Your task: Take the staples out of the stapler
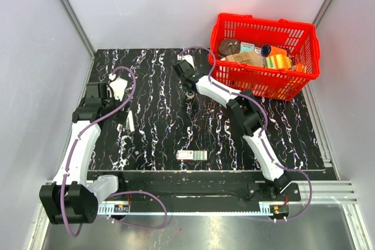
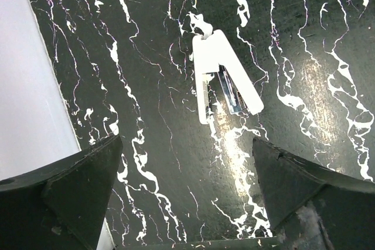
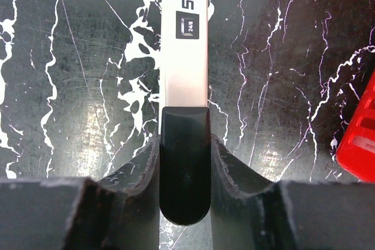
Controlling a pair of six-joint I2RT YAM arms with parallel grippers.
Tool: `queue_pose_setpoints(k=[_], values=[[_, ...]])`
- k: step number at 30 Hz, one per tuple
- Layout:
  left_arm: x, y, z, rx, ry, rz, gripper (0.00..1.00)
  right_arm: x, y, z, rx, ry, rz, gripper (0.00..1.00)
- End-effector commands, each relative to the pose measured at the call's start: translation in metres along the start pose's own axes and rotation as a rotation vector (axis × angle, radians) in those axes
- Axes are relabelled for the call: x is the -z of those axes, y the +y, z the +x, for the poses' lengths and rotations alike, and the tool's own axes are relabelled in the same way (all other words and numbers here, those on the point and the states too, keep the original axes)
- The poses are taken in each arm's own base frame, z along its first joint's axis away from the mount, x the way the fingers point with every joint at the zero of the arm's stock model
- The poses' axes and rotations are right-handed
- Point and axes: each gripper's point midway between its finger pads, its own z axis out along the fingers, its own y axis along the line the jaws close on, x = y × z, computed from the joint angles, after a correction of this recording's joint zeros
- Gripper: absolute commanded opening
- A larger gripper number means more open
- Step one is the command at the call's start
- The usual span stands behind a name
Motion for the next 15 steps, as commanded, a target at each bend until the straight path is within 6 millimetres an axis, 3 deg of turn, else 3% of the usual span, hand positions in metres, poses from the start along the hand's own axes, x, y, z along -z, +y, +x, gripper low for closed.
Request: queue_pose_setpoints(k=[1,5,10,15], values=[[0.009,0.005,-0.008,-0.022,-0.025,-0.01,0.99,0.036,0.008,-0.045,-0.07,-0.074,-0.084,0.22],[0.014,-0.01,-0.025,-0.018,-0.069,0.086,0.99,0.053,0.017,-0.044,-0.125,-0.069,-0.136,0.16],[0.023,-0.067,-0.067,-0.07,-0.115,0.303,0.99,0.089,0.04,-0.046,-0.255,-0.082,-0.266,0.13],[0.012,-0.11,-0.082,-0.071,-0.106,0.466,0.96,0.124,0.063,-0.045,-0.305,-0.102,-0.344,0.05]])
